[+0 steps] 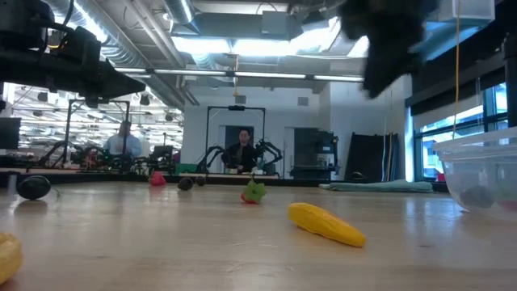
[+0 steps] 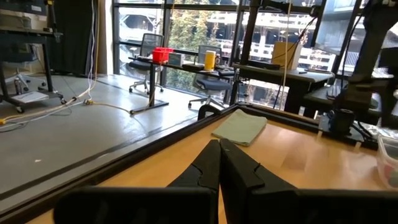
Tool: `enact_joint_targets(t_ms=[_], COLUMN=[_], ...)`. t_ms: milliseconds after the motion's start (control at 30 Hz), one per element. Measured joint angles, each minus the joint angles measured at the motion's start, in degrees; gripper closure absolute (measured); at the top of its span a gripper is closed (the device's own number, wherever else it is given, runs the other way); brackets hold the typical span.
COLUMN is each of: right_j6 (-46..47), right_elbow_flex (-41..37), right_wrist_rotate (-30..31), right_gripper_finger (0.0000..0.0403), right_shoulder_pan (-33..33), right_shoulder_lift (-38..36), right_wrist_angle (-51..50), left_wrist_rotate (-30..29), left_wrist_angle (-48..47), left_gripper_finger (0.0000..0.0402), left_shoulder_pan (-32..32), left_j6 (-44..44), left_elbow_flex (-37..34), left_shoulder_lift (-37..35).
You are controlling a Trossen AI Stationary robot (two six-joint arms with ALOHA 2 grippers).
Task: Pick and placing Produce into tupperware
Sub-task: Put the right blackberry into the container, then put the bottom strawberry into the container
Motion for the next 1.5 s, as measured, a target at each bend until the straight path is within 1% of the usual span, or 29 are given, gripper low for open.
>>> enact_joint_targets(t_ms=[100, 200, 367, 500, 567, 667, 767, 933, 1000, 1233, 1500], right_j6=[9.70, 19.07, 32.83, 38.67, 40.03, 41.97, 42.23, 42.53, 44.73, 45.15, 42.34], right_elbow_flex=[-0.23, -2.75, -9.47, -15.27, -18.07, -21.09, -22.74, -22.87, -22.87, -22.85, -22.72], right_wrist_rotate=[0.55, 0.85, 0.40, 0.41, 0.30, -0.13, -2.24, -7.62, -9.18, -10.05, -10.54], right_gripper_finger=[0.0305, 0.0302, 0.0303, 0.0303, 0.0303, 0.0299, 0.0287, 0.0262, 0.0253, 0.0231, 0.0229], right_shoulder_pan=[7.09, 12.75, 19.79, 23.18, 24.07, 24.98, 25.22, 25.22, 25.21, 25.11, 25.08], right_shoulder_lift=[-1.04, -0.72, -0.79, -0.82, -0.83, -0.83, -0.83, -0.83, -0.83, -0.88, -1.47], right_wrist_angle=[-3.96, -5.73, -3.41, 2.71, 5.69, 7.11, 8.78, 9.27, 8.84, 8.48, 8.61], left_wrist_rotate=[0.01, 0.01, 0.01, 0.01, 0.01, 0.01, 0.01, 0.01, 0.01, 0.01, 0.01], left_wrist_angle=[0.12, 0.19, 0.18, 0.17, 0.18, 0.16, 0.16, 0.16, 0.16, 0.16, 0.18], left_gripper_finger=[0.0401, 0.0401, 0.0401, 0.0401, 0.0401, 0.0401, 0.0401, 0.0401, 0.0401, 0.0401, 0.0401], left_shoulder_pan=[-0.09, -0.11, -0.11, -0.11, -0.11, -0.11, -0.11, -0.11, -0.11, -0.11, -0.11], left_j6=[0.00, -0.04, -0.08, -0.08, -0.07, -0.06, -0.04, -0.07, -0.04, -0.02, -0.02], left_elbow_flex=[0.00, 0.00, 0.00, -0.01, 0.00, -0.01, 0.00, 0.00, -0.02, 0.00, -0.02], left_shoulder_lift=[0.00, 0.00, 0.00, 0.00, 0.00, 0.01, 0.00, 0.00, 0.00, 0.00, 0.00])
